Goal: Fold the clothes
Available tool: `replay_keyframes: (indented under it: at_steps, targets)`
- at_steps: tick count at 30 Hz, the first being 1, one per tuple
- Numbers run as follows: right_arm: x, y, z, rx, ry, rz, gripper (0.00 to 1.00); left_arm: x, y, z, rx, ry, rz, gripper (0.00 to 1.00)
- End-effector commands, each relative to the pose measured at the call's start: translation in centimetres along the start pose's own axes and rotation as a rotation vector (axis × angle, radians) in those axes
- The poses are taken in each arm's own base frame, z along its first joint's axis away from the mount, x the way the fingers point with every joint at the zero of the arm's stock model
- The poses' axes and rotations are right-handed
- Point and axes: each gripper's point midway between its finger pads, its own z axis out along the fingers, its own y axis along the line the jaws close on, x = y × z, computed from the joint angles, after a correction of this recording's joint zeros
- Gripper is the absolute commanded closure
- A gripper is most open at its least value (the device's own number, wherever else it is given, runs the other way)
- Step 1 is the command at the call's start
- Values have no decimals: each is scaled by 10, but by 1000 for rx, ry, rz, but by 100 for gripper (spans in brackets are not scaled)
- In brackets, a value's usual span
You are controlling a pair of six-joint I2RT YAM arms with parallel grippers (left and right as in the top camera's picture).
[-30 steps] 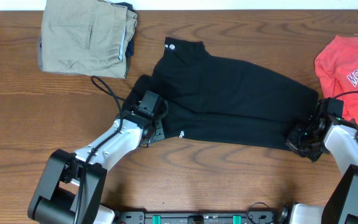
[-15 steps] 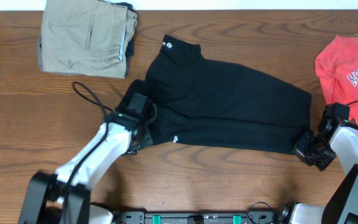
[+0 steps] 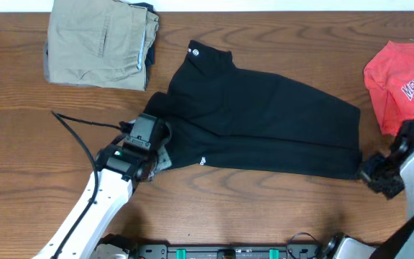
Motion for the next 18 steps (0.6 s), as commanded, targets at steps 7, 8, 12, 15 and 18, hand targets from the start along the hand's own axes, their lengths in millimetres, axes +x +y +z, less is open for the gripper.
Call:
replay_keyframes:
  at_steps: [7, 8, 12, 15, 18]
  targets:
    - [23, 82, -34, -433, 65, -272, 33, -10, -57, 25, 231, 51, -54, 37]
    - [25, 84, -33, -421, 62, -291, 32, -10, -57, 32, 223, 60, -62, 37]
    - [34, 91, -31, -386, 55, -362, 32, -9, -63, 61, 213, 95, -83, 37]
    - [39, 96, -31, -378, 56, -396, 31, -1, -81, 76, 288, 163, -83, 37]
    - [42, 100, -31, -379, 53, -420, 30, 3, -94, 83, 352, 202, -79, 37]
